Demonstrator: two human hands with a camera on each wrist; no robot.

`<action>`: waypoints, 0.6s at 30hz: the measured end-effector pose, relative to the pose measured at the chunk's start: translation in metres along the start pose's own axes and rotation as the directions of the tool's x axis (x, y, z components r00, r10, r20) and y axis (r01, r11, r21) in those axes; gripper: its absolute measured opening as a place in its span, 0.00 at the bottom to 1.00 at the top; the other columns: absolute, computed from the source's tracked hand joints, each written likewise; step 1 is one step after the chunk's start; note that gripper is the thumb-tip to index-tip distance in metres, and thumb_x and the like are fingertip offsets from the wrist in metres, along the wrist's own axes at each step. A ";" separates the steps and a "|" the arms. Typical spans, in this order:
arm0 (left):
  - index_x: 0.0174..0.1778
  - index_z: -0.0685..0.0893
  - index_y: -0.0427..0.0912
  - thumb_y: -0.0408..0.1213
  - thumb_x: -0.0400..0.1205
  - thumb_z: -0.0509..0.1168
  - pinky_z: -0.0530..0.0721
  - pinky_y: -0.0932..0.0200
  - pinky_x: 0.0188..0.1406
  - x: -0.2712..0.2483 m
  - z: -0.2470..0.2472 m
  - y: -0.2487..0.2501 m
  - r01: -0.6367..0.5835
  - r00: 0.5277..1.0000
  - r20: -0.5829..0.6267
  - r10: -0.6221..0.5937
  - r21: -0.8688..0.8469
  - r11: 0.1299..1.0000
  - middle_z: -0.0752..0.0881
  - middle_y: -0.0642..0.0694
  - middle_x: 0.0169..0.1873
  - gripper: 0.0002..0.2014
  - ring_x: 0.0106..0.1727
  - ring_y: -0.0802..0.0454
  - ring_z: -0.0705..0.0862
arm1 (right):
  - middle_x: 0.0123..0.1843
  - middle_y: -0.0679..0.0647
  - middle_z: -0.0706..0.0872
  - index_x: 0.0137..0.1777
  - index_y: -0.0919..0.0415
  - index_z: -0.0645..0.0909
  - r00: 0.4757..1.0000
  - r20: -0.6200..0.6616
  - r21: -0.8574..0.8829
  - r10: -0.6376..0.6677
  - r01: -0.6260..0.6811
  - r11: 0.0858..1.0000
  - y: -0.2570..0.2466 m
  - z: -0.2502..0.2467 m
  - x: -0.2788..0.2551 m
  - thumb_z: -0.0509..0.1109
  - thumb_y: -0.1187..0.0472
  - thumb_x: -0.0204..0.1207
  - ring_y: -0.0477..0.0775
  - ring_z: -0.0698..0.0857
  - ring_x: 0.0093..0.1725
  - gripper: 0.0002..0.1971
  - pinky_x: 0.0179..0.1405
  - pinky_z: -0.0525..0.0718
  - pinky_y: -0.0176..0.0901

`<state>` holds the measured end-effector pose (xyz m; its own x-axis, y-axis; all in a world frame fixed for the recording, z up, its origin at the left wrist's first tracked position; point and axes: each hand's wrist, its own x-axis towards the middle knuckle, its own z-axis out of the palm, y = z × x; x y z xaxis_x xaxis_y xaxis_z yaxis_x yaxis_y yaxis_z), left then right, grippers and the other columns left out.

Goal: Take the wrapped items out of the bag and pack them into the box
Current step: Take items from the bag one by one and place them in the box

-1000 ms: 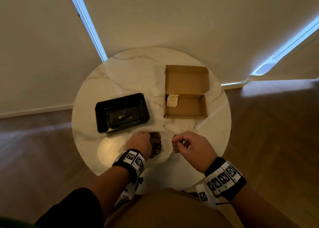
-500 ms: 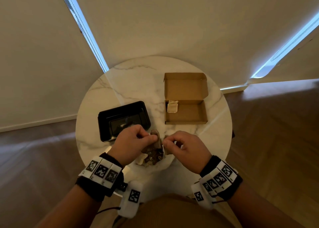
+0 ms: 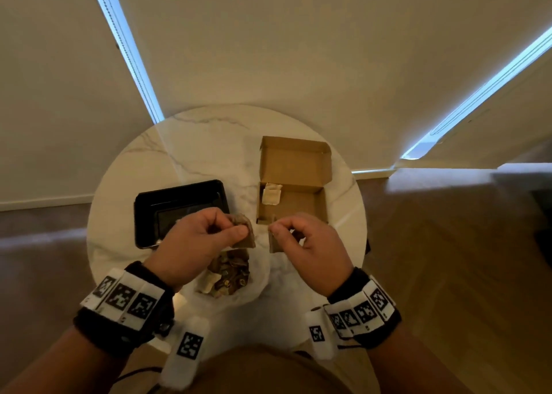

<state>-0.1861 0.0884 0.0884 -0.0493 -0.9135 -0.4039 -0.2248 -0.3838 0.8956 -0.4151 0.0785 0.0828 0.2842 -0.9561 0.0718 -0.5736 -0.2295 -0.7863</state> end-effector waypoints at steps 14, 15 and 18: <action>0.47 0.86 0.33 0.31 0.85 0.70 0.87 0.64 0.48 0.003 0.003 0.004 -0.101 0.967 0.225 0.115 -0.073 0.992 0.92 0.56 0.39 0.05 0.46 0.65 0.89 | 0.49 0.50 0.95 0.51 0.68 0.90 0.953 0.269 0.515 0.135 -0.261 0.816 -0.001 0.022 0.003 0.75 0.68 0.78 0.47 0.93 0.51 0.04 0.52 0.90 0.40; 0.47 0.87 0.32 0.31 0.85 0.71 0.89 0.60 0.49 0.004 0.003 0.004 -0.101 0.970 0.215 0.112 -0.063 0.993 0.92 0.52 0.39 0.05 0.46 0.62 0.90 | 0.49 0.53 0.95 0.52 0.69 0.90 0.948 0.277 0.524 0.156 -0.285 0.802 0.000 0.023 0.003 0.76 0.69 0.78 0.49 0.93 0.50 0.05 0.51 0.90 0.40; 0.52 0.89 0.35 0.29 0.85 0.71 0.90 0.38 0.62 0.007 0.005 0.002 -0.043 0.984 0.168 0.058 -0.092 0.995 0.93 0.35 0.48 0.03 0.52 0.39 0.92 | 0.49 0.60 0.94 0.54 0.67 0.90 0.942 0.275 0.499 0.190 -0.309 0.810 0.003 0.028 0.003 0.78 0.65 0.77 0.57 0.94 0.51 0.08 0.54 0.92 0.48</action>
<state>-0.1913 0.0822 0.0867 -0.2248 -0.8988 -0.3763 -0.1316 -0.3547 0.9257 -0.3941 0.0806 0.0636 0.3702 -0.8944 -0.2510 -0.1691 0.2008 -0.9649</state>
